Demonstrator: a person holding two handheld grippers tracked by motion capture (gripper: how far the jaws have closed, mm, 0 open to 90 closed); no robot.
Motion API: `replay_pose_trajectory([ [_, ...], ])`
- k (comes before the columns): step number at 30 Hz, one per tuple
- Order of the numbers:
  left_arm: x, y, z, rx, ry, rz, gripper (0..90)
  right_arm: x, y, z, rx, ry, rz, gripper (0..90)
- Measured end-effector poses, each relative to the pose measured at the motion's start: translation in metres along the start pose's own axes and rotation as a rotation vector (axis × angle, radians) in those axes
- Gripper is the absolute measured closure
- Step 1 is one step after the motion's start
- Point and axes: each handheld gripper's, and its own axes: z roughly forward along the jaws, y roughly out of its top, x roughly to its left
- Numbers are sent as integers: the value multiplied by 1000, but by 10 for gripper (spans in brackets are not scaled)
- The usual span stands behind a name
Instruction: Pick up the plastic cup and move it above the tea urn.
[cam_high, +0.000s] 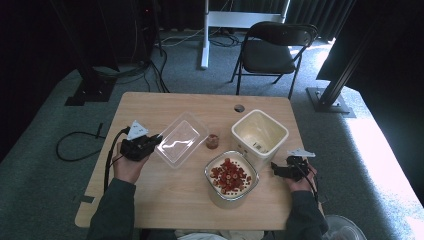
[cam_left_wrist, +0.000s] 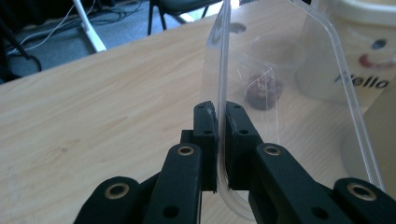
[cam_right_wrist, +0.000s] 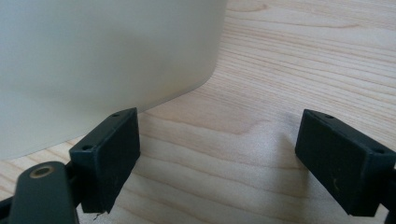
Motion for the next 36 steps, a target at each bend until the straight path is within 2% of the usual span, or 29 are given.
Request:
replay_pose_trajectory([
  [4,-2,12,1,-18,-16,16,860,0,0,0,0,0,0,133],
  [8,-3,17,2,-25,-21,23,860,0,0,0,0,0,1,133],
  [9,-4,24,3,-36,-31,29,860,0,0,0,0,0,1,133],
  [17,-12,45,8,-68,-54,59,860,0,0,0,-1,1,0,133],
  [28,-25,69,24,-81,-95,95,860,0,0,0,0,1,2,133],
  [33,-33,81,31,-76,-115,120,860,0,0,0,0,2,2,133],
  [36,-41,90,36,-71,-131,148,859,0,0,0,0,2,2,133],
])
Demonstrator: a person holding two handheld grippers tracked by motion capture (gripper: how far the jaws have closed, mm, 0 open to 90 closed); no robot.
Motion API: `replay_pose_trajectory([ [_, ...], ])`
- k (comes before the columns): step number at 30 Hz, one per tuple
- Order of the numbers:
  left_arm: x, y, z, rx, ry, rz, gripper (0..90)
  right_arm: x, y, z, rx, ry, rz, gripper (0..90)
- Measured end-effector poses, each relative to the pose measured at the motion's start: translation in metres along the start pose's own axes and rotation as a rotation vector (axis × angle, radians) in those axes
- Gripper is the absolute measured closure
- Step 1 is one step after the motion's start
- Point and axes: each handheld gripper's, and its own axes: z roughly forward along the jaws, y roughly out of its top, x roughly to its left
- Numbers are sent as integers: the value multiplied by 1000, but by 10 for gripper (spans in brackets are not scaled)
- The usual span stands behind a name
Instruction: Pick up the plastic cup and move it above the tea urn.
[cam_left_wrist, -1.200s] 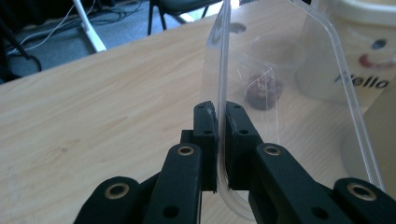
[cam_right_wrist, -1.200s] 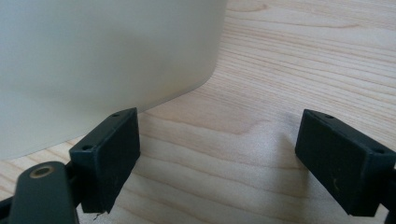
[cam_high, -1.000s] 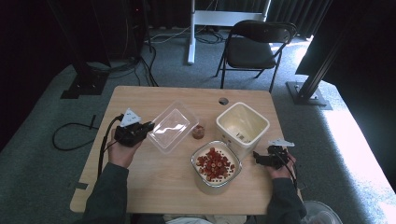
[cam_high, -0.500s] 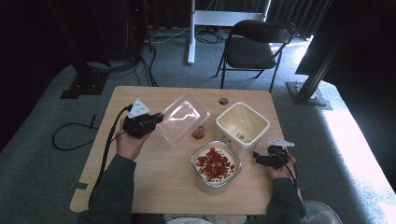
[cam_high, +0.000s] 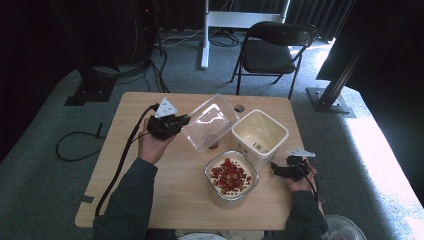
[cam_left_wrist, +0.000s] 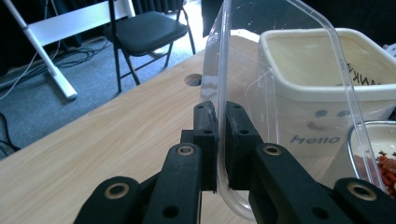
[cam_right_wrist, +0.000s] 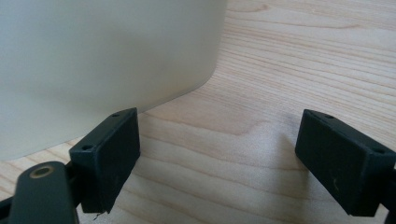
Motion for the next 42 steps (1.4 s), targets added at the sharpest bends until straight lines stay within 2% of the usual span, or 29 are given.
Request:
replay_pose_trajectory([
  [5,-11,20,12,13,-16,59,859,0,0,0,0,1,0,133],
  [10,-22,37,28,26,-31,97,858,0,0,0,1,1,-1,133],
  [12,-24,43,33,25,-46,92,858,0,0,0,1,1,-1,133],
  [14,-28,50,39,31,-40,110,857,0,0,0,0,2,-1,133],
  [16,-31,57,44,32,-52,117,856,0,0,0,1,2,-2,133],
  [20,-39,68,56,18,-75,116,845,0,0,0,0,2,-1,133],
  [21,-40,70,60,11,-90,105,816,0,0,0,0,2,-2,133],
  [22,-41,72,64,6,-104,101,733,0,0,0,0,2,-2,133],
  [23,-43,73,66,-3,-102,100,632,0,0,0,0,3,-2,133],
  [25,-44,73,65,-31,-118,82,518,0,0,0,0,3,-2,133],
  [26,-44,73,65,-31,-118,82,491,0,0,0,0,3,-2,133],
  [29,-43,72,56,-54,-115,92,471,0,0,0,0,3,-1,133],
  [33,-39,68,53,-61,-116,85,469,0,0,0,0,4,-3,133],
  [42,-33,60,57,-32,-100,72,462,0,0,0,0,3,-2,133],
])
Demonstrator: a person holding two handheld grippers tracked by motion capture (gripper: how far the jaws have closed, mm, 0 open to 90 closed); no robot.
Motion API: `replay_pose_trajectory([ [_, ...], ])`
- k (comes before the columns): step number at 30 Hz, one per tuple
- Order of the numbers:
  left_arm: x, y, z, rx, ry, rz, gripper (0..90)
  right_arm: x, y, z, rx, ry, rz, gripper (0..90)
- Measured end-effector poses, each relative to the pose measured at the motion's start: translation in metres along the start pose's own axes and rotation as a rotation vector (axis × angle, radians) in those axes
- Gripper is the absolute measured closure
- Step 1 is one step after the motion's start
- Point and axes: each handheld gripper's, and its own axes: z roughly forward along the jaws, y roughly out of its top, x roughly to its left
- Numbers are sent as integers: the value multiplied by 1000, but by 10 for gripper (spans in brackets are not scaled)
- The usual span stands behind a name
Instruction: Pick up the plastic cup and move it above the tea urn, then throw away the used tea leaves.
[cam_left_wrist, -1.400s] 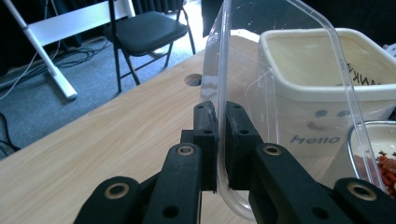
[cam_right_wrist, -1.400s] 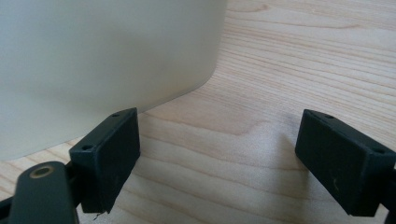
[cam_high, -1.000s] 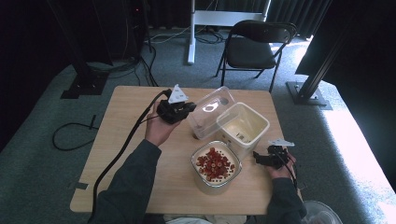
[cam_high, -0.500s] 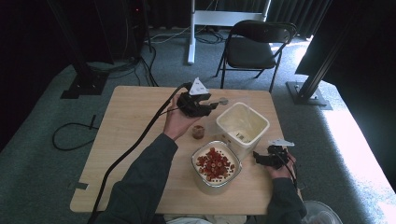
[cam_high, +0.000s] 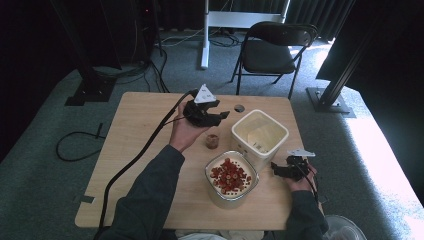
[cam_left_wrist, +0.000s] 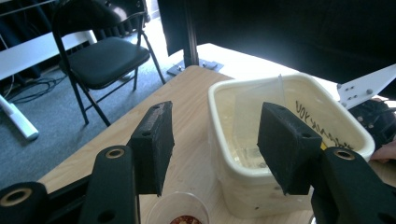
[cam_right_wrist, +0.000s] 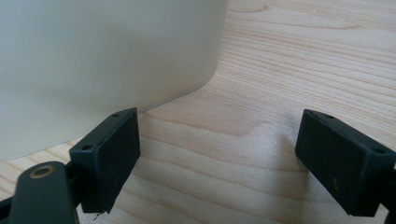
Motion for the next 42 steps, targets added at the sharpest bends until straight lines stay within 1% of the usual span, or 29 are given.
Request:
replay_pose_trajectory([
  [2,1,-1,0,5,1,0,461,0,0,0,0,0,0,133],
  [3,2,-3,1,12,11,1,461,0,0,0,0,0,0,133],
  [8,7,-8,2,30,28,0,442,0,0,0,0,0,0,133],
  [9,9,-11,3,36,43,-5,442,0,0,0,0,1,0,133],
  [10,11,-13,3,30,43,-12,420,0,0,0,-1,1,-2,133],
  [12,14,-18,3,32,42,-31,411,0,0,0,-1,1,-3,133],
  [14,16,-22,4,48,54,-32,396,-1,1,1,0,1,-3,133],
  [15,18,-25,4,48,57,-36,392,-1,1,1,0,1,-4,133],
  [17,21,-30,3,46,61,-53,392,-1,1,1,-1,1,-4,133],
  [18,23,-36,4,57,70,-63,389,-1,1,1,0,1,-4,133],
  [19,24,-39,4,59,77,-64,379,-1,1,1,0,1,-3,133],
  [20,25,-42,3,53,78,-74,377,-1,1,1,0,1,-4,133],
  [21,26,-45,3,58,77,-85,375,-1,1,1,0,1,-3,134],
  [22,26,-45,3,58,77,-85,366,-1,1,1,0,1,-3,134],
  [23,28,-51,4,66,86,-89,366,-1,1,1,0,1,-3,134],
  [24,28,-52,4,71,88,-89,348,-1,1,1,0,1,-3,134],
  [25,29,-56,5,66,92,-98,341,-1,1,1,0,1,-3,134],
  [26,31,-59,5,70,88,-111,341,-1,1,1,0,1,-3,133],
  [29,33,-68,7,94,108,-120,300,-1,1,1,0,0,-4,133],
  [30,34,-72,8,86,109,-132,292,-1,1,1,-1,0,-4,134],
  [31,34,-74,9,91,107,-140,280,-1,1,1,0,0,-4,133],
  [33,35,-80,11,109,112,-142,255,-1,1,1,-1,0,-4,134],
  [34,35,-83,12,111,112,-143,238,-1,1,1,-1,0,-4,134],
  [35,36,-87,13,101,114,-156,228,-1,1,1,0,0,-4,133],
  [37,37,-93,15,109,106,-172,208,-1,1,1,-1,0,-4,134],
  [38,37,-96,16,120,112,-165,191,-1,1,1,-1,0,-4,134],
  [39,36,-100,18,114,113,-162,185,-1,1,1,-1,0,-4,133],
  [40,36,-103,18,106,102,-173,184,-1,1,1,-1,0,-5,133],
  [42,36,-110,23,117,82,-179,166,-1,1,1,0,0,-4,134],
])
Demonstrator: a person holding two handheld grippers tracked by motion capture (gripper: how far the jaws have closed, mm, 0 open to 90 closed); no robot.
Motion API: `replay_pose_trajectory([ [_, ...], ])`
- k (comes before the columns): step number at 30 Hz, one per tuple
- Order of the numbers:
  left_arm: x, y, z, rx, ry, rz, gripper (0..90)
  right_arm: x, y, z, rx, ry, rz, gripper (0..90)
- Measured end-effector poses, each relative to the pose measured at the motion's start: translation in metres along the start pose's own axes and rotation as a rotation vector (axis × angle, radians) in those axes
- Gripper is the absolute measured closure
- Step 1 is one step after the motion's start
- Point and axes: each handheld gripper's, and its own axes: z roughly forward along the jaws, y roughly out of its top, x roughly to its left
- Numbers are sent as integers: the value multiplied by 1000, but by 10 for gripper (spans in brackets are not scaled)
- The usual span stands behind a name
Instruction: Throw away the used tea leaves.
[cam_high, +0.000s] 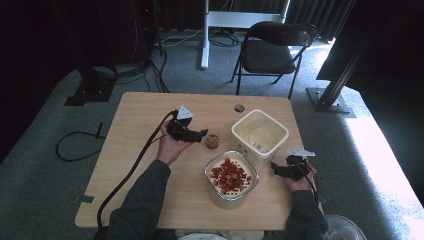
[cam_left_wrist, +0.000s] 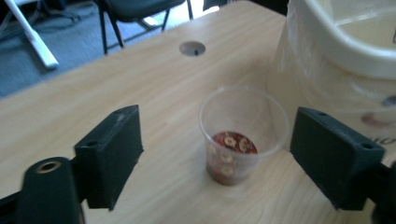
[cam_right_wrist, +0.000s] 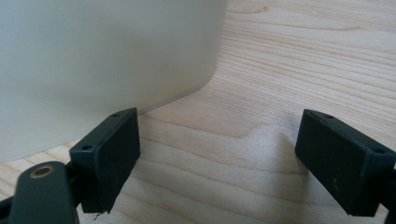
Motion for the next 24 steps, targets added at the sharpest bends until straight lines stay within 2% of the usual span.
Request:
replay_pose_trajectory([
  [3,-2,-8,8,-4,-32,-2,158,0,0,0,0,0,0,134],
  [6,-5,-16,19,-10,-49,-1,142,0,0,0,0,0,0,133],
  [7,-7,-18,24,-8,-48,0,112,0,0,0,0,0,0,133],
  [8,-8,-21,29,0,-73,0,110,0,0,0,0,0,0,134],
  [10,-11,-24,34,1,-52,14,109,0,0,0,-1,0,-1,133],
  [15,-11,-31,48,-7,-58,2,123,0,0,0,0,0,0,134],
  [17,-10,-34,54,-15,-76,-10,128,0,0,0,0,0,-1,133],
  [18,-11,-35,58,-16,-69,-11,139,0,0,0,0,1,-2,133],
  [24,-17,-38,73,-64,-80,-9,183,0,0,0,0,1,-2,133],
])
